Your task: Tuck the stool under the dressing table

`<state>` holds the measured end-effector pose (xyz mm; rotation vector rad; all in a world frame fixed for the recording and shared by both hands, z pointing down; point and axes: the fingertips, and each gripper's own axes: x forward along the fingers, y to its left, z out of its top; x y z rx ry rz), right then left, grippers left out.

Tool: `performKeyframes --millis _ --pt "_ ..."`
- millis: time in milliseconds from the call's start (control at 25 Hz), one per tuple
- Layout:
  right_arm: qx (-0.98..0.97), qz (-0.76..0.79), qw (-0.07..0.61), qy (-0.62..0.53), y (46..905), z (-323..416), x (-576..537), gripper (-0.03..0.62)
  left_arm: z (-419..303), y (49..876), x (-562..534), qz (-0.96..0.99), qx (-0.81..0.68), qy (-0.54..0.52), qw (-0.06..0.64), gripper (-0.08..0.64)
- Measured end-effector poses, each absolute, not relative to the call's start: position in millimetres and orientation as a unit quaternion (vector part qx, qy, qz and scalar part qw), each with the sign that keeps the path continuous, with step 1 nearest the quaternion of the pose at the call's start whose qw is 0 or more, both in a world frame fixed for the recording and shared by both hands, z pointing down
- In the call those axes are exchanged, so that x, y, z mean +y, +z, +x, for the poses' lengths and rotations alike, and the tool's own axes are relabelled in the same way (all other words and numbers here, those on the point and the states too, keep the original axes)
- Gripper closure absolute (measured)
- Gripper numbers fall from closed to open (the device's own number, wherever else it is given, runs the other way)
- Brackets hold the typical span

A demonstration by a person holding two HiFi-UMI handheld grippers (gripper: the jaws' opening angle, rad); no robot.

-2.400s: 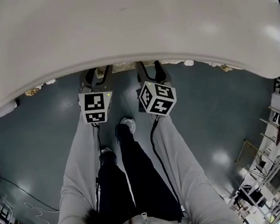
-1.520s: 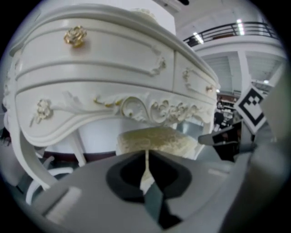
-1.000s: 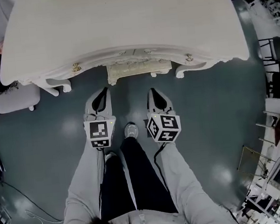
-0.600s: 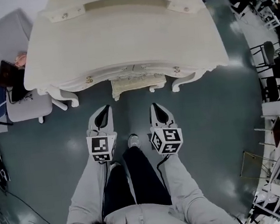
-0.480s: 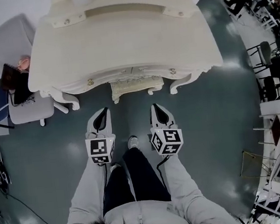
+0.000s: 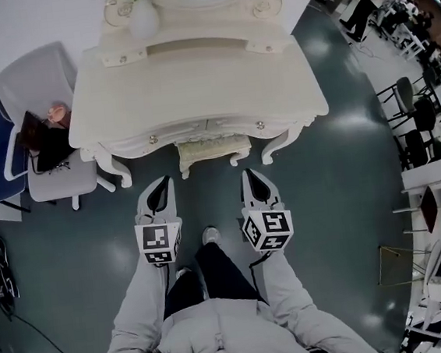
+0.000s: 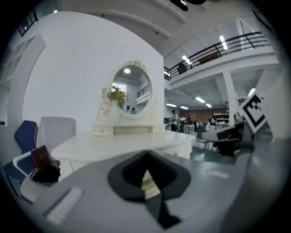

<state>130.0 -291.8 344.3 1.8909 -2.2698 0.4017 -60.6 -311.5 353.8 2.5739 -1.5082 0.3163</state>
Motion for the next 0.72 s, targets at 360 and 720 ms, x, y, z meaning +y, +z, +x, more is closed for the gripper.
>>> performKeyframes --millis 360,720 --pt "-0.762 0.638 0.057 0.092 275.2 122.7 -259.8 0.591 -77.3 287.5 -282.7 0.861 -0.500 0.088 0.036 0.552" --pt "-0.766 0.639 0.055 0.043 227.3 111.2 -226.9 0.591 -93.5 235.9 -253.3 0.862 -0.503 0.049 0.018 0.552"
